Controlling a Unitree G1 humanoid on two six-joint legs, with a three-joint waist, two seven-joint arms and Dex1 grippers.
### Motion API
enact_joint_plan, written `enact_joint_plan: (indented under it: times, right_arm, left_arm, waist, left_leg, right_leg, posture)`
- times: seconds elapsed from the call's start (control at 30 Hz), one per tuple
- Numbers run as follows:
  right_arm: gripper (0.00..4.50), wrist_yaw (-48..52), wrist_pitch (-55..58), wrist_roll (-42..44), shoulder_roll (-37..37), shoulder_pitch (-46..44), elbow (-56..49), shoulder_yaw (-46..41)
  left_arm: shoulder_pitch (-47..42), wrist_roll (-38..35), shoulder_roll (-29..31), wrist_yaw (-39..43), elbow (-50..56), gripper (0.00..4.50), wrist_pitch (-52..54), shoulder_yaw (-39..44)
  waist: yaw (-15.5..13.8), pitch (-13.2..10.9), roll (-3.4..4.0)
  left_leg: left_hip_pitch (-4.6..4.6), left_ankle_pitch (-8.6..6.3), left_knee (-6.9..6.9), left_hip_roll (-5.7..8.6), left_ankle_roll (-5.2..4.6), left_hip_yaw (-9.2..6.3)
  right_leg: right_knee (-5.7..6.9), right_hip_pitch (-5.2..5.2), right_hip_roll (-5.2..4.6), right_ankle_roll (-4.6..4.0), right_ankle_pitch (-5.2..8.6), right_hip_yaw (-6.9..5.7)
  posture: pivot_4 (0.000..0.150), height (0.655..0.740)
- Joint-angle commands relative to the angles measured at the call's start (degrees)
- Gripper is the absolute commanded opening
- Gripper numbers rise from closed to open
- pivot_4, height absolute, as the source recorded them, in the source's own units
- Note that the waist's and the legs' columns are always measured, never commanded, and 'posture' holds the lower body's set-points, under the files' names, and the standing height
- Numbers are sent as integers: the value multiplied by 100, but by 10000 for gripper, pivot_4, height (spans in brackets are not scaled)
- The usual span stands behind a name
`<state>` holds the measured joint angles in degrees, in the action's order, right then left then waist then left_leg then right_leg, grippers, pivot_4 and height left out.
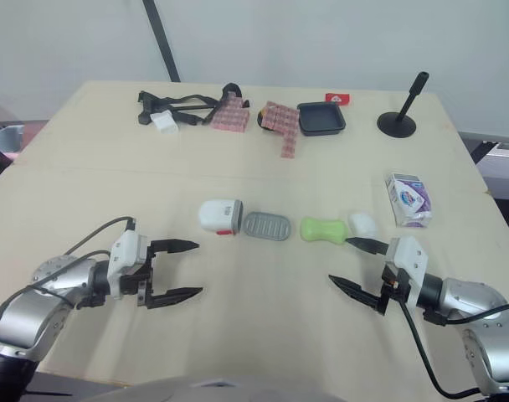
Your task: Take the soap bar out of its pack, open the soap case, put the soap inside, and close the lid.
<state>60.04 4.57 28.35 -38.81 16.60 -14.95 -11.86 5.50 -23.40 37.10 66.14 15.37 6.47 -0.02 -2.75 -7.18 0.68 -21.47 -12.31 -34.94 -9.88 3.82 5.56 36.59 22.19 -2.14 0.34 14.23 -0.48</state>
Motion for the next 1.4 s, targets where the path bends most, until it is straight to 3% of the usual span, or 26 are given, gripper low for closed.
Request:
enact_joint_plan:
  times: [0.03,0.33,0.47,0.87,1.4]
  right_arm:
    - [45000,215,-65,-106,-449,-188,-133,-239]
    - [45000,632,1733,136,-2135,-1469,-347,29]
    - [45000,679,2619,146,-2396,-2365,-532,671]
    - [45000,301,3659,-882,-1776,-4423,-470,2572]
    - [45000,162,4003,-1738,-1085,-5075,317,3563]
  left_arm:
    - [51,45,-6,-44,-48,44934,-329,105]
    - [194,-11,-27,138,0,44934,-653,-80]
    - [222,-8,-30,151,-13,44934,-677,-124]
    - [175,-10,-357,-338,-3,44934,-523,-169]
    - [130,-75,-429,-715,651,44934,-56,-291]
  waist:
    - [23,1,3]
    - [102,1,4]
    - [124,2,2]
    - [99,1,2]
    - [79,1,2]
  left_leg:
    - [2,0,-1,0,0,0]
    - [0,2,2,1,-3,0]
    - [7,2,1,-2,-4,-2]
    - [4,4,-6,-2,-5,1]
    - [5,8,-18,-2,6,5]
  right_leg:
    - [0,0,0,0,0,1]
    - [3,-9,2,1,-1,2]
    - [4,-12,5,1,-1,0]
    - [15,9,5,0,-1,2]
    - [52,17,6,3,-2,9]
  posture:
    - [1500,7400]
    - [1500,7400]
    - [1500,7400]
    - [1500,7400]
    - [1500,7400]
